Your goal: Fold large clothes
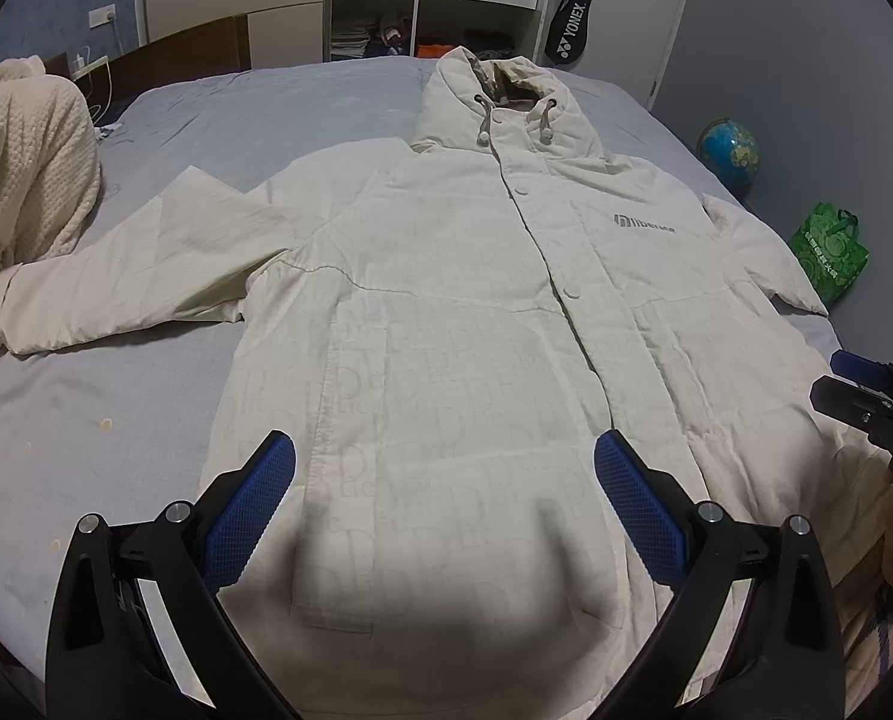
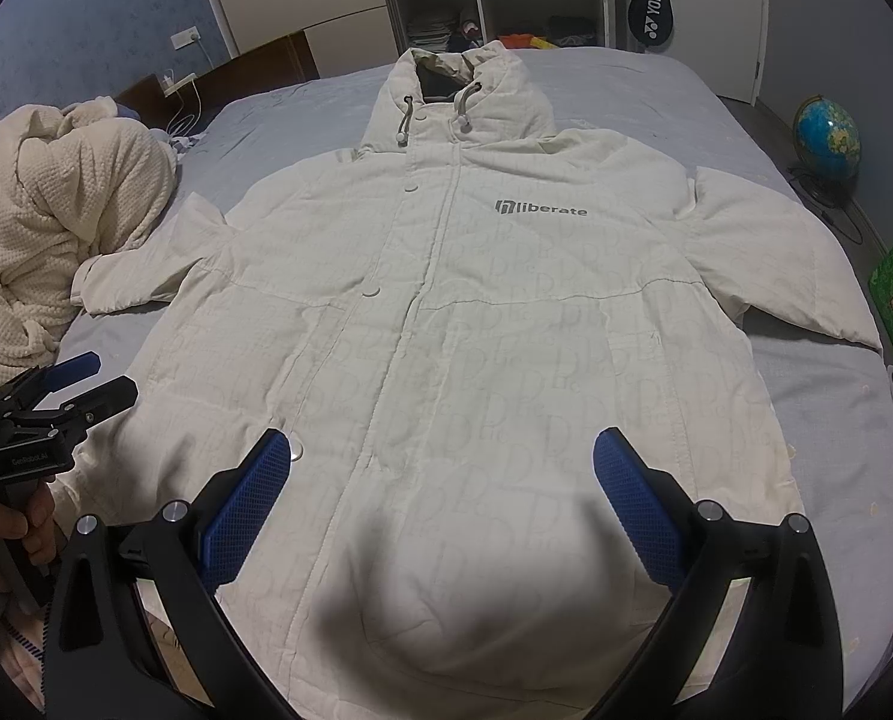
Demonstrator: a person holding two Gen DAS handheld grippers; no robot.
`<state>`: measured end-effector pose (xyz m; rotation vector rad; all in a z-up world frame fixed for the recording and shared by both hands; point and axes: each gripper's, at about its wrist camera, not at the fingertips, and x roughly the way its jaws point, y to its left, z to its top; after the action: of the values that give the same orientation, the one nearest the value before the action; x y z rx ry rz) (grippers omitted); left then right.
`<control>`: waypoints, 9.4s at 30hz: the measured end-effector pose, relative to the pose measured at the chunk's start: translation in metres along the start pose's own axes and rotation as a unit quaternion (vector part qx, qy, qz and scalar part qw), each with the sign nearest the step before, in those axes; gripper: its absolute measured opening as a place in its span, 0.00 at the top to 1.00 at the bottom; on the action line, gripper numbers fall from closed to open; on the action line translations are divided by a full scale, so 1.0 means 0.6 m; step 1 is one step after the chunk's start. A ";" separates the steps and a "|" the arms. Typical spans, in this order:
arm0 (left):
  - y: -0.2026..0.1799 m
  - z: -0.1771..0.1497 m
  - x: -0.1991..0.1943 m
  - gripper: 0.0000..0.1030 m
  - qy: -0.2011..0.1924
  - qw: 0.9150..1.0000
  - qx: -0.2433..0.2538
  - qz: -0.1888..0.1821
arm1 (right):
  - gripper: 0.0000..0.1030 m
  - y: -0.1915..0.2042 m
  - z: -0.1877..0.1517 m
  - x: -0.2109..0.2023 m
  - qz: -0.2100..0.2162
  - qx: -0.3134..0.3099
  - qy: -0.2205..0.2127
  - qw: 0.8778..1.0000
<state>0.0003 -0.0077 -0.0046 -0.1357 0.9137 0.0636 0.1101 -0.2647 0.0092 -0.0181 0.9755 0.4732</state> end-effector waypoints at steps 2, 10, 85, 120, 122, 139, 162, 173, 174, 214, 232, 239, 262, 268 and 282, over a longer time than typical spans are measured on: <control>0.000 0.000 0.000 0.07 -0.001 1.000 0.001 -0.001 | 0.06 -0.001 0.000 0.000 0.000 0.001 0.000 1.000; 0.000 0.000 0.000 0.07 0.000 1.000 0.000 0.001 | 0.06 -0.002 0.000 0.001 0.000 0.004 0.002 1.000; 0.003 0.232 0.062 0.06 -0.007 1.000 0.002 0.009 | 0.06 -0.490 0.063 -0.005 0.015 0.312 -0.030 0.949; 0.055 0.281 0.095 0.06 -0.031 0.997 -0.026 0.070 | 0.92 -0.713 0.062 0.071 0.091 0.557 -0.180 0.806; 0.060 0.281 0.091 0.06 -0.033 0.997 -0.030 0.070 | 0.93 -0.693 0.089 0.049 0.112 0.533 -0.199 0.815; 0.080 0.281 0.081 0.06 -0.016 0.997 -0.051 0.061 | 0.94 -0.311 0.268 0.054 0.209 0.278 -0.140 0.927; -0.011 0.252 0.137 0.06 0.028 0.998 0.021 0.044 | 0.57 -0.175 0.135 0.168 0.114 0.208 0.010 0.971; -0.118 0.194 0.161 0.06 0.014 0.991 0.129 0.034 | 0.25 -0.281 0.088 0.077 -0.071 0.203 -0.014 0.977; -0.127 0.189 0.163 0.06 0.011 0.990 0.138 0.033 | 0.24 -0.287 0.085 0.081 -0.072 0.210 -0.013 0.975; -0.373 0.295 0.203 0.87 -0.056 0.978 0.199 0.003 | 0.24 -0.356 0.063 0.077 -0.131 0.293 -0.033 0.946; -0.053 0.201 0.229 0.64 0.053 0.997 -0.037 0.038 | 0.24 -0.307 0.079 0.109 -0.150 0.229 -0.007 0.962; 0.008 0.175 0.214 0.29 0.068 0.995 -0.047 0.056 | 0.24 -0.297 0.081 0.121 -0.160 0.210 0.000 0.964; 0.350 0.153 0.092 0.07 0.038 0.965 -0.222 0.138 | 0.24 -0.239 0.083 0.088 -0.104 0.160 -0.031 0.981; 0.476 0.109 0.096 0.37 0.032 0.930 -0.335 0.150 | 0.24 -0.234 0.085 0.097 -0.115 0.152 -0.023 0.981; 0.630 0.018 0.122 0.51 -0.007 0.858 -0.508 0.077 | 0.24 -0.224 0.092 0.123 -0.137 0.124 -0.004 0.983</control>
<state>0.0106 0.3674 -0.0900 -1.0479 0.7939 0.7018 0.2411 -0.3451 -0.0446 0.0736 1.0019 0.0971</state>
